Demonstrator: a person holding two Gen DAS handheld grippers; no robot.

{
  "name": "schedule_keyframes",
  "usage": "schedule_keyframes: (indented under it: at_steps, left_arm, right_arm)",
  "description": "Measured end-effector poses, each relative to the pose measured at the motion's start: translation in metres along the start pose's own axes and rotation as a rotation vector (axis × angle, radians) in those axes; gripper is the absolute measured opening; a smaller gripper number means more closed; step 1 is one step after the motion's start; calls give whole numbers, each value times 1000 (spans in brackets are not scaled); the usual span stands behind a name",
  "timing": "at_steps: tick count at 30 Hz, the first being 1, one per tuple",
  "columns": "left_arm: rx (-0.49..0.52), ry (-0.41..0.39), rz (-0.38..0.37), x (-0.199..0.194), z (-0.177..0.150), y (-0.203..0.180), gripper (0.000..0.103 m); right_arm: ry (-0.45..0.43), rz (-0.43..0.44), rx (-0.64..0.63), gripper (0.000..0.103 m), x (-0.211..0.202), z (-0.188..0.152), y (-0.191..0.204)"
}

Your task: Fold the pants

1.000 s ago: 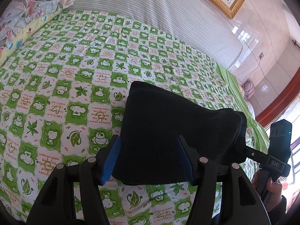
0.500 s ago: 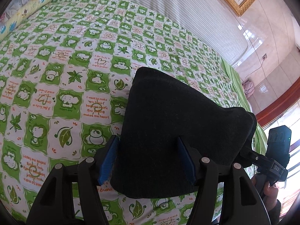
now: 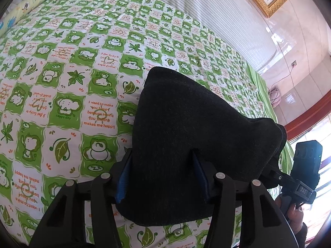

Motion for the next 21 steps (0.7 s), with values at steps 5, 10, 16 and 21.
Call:
schedule_keyframes:
  at_steps: [5,10,16,21]
  left_arm:
    - [11,-10,11,-6,0,-3,45]
    - [11,-20,16,-14,0,-4,39]
    - [5,-48,28,-29,0,-8,34]
    - [33,-78,72,-44,-1,-13,33]
  right_arm:
    - [-2,-14,-21,68,-1,1,3]
    - [-3,-17,-28,66,-2,3,4]
    - [-12,-10,-57,62,-8,6,16]
    - [-20,3,-75,58,-12,12,24]
Point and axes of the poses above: each gripper's, at about its wrist camera, not at the fingertips, and x roughly the way its jaws point, y to its left, z to its top, the point moved 9 cm from there along x, roughly the way its jaws point, and after that the axes turned 2 degrees about -x, right-handed, at the moved point
